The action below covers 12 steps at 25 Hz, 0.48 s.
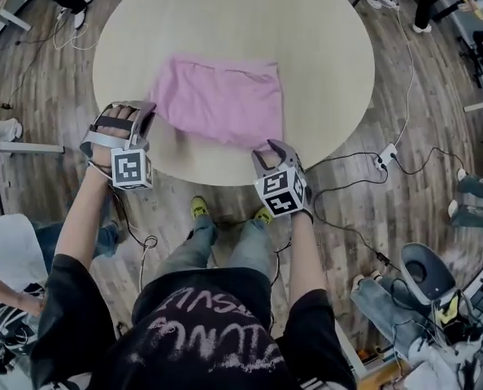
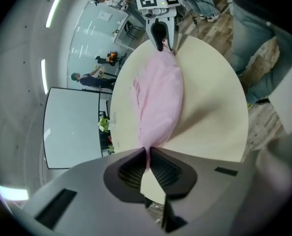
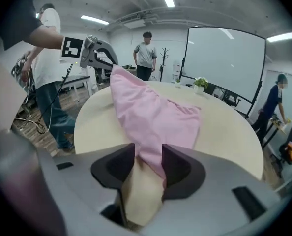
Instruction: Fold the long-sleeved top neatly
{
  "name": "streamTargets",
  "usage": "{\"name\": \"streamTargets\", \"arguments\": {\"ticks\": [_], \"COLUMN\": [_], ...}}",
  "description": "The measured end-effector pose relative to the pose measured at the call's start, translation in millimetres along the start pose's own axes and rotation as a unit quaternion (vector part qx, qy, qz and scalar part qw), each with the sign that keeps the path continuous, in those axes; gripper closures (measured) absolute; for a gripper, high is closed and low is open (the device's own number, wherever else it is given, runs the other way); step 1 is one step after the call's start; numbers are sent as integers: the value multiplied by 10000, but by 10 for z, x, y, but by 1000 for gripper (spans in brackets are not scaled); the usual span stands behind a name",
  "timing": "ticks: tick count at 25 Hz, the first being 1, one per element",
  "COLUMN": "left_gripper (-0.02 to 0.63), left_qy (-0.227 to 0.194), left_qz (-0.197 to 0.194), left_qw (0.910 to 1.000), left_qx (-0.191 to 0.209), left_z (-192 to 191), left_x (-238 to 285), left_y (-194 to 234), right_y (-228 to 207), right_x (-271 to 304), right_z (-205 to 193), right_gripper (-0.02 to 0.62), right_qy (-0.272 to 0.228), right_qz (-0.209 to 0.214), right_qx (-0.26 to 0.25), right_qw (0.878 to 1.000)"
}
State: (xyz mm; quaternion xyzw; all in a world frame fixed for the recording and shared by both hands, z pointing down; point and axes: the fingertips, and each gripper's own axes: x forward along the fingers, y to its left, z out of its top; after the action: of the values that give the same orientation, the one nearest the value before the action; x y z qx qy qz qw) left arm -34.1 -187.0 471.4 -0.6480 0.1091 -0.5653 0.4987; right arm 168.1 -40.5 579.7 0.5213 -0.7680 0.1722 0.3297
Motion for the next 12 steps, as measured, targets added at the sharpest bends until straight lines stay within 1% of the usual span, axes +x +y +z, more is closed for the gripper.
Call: {"name": "streamTargets", "arguments": {"ticks": [3,6,9,12], "left_gripper": [571,571,571,571], "left_qy": [88,-8,-111,-322], "left_qz": [265,540,726,930], "left_qw": [9982,9936,9862,9760], "left_qx": [530,988,1485,1941], "left_z": [275,596,955,1486], "left_x": [-137,-272,-303,-247], "left_y": [274,476,654,802], "right_y": [30,148,221,181], "right_x": [-16,4,39,11], "right_z": [-39,-66,-37,-78], "right_gripper": [419,417,419,416], "right_qy": [-218,-231,-300,-425], "right_qz": [163,437,668,847], "right_qx": [41,-63,-177,-80], "right_qw": [9996,9988,9972,9955]}}
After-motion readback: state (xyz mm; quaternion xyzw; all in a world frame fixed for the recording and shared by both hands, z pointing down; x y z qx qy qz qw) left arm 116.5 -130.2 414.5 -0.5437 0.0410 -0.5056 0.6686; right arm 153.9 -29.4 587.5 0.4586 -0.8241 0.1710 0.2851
